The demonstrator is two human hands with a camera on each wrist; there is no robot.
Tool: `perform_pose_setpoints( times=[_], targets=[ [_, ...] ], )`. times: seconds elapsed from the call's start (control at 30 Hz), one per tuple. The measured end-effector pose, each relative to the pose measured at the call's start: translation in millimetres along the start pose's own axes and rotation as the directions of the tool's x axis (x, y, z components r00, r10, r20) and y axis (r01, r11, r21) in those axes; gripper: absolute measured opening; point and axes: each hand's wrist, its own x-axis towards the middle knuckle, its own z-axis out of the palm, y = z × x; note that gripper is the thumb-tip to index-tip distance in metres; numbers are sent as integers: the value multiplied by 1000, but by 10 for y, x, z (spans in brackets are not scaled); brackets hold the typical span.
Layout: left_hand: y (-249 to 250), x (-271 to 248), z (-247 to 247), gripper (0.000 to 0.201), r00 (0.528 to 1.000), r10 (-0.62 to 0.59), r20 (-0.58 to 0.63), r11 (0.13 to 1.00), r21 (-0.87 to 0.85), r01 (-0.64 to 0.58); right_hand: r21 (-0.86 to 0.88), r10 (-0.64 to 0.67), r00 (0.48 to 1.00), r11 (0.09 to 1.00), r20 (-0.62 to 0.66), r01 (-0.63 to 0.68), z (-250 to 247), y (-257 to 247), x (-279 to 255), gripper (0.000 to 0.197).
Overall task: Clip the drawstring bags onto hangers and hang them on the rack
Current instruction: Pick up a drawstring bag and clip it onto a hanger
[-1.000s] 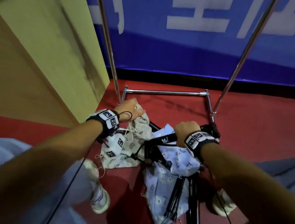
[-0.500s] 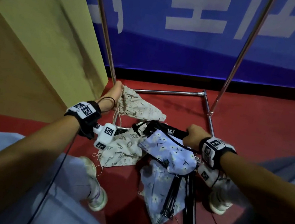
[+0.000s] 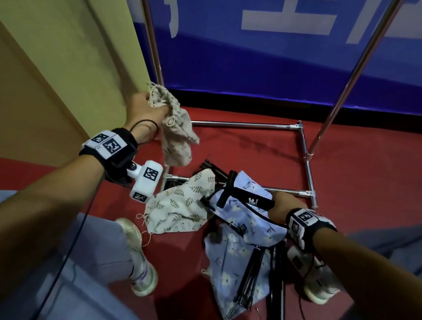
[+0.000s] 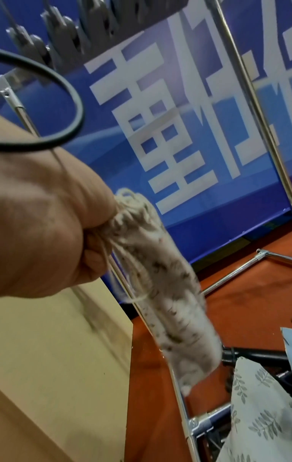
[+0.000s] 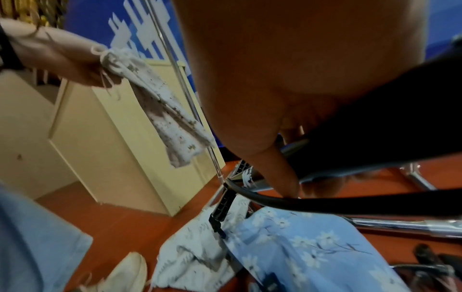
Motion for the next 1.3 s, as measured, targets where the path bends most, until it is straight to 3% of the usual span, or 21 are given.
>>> perform_pose_setpoints(
  times=[0.2,0.33,0.4,0.53,0.67,0.8,0.9,0.97,1.07,1.13,1.17,1.2,1.23,1.3],
  targets=[
    [-200,-50,54,21,964,-164,211,947,307,94,237,77,997,968,25,-81,62,92,66,16],
    [-377,-129,117,35,930,-210,302,915,395,78,459,17,984,886,-177,67,86,70,71,28],
    [-455,-167,152,40,910,-241,337,886,460,65,512,4,983,854,-182,91,131,20,135,30],
    [-579,-353,299,48,876,-256,409,847,531,0,535,36,999,845,-29,-15,273,-66,314,38],
    [-756,-644,490,33,827,-296,478,840,543,-14,514,87,996,853,22,-86,408,-6,564,44],
    [-835,-877,638,22,745,-374,553,861,506,57,510,129,992,852,13,-118,643,76,572,19],
    [-810,-972,755,31,706,-426,565,861,493,125,493,159,986,855,51,-163,1029,233,684,55],
    [-783,-1018,824,29,696,-438,569,862,486,146,440,160,987,887,-3,-142,1267,341,643,68],
    [-699,-1058,859,27,697,-434,571,868,474,152,282,11,979,958,-203,47,1435,384,267,32],
    [-628,-1089,915,29,706,-410,578,877,464,129,168,-156,986,972,-64,165,1693,462,117,11],
    [-646,-1083,978,31,711,-389,586,887,448,117,87,-197,979,978,61,191,1898,543,105,18],
    [-601,-1107,1003,33,710,-388,588,889,441,120,31,-131,959,991,251,127,2106,614,101,27],
    [-629,-1098,1058,35,724,-362,588,900,422,107,2,-44,935,999,353,46,2272,672,65,32],
    [-600,-1124,1137,38,739,-342,581,907,409,98,31,1,912,999,409,-15,2513,793,17,37]
  ],
)
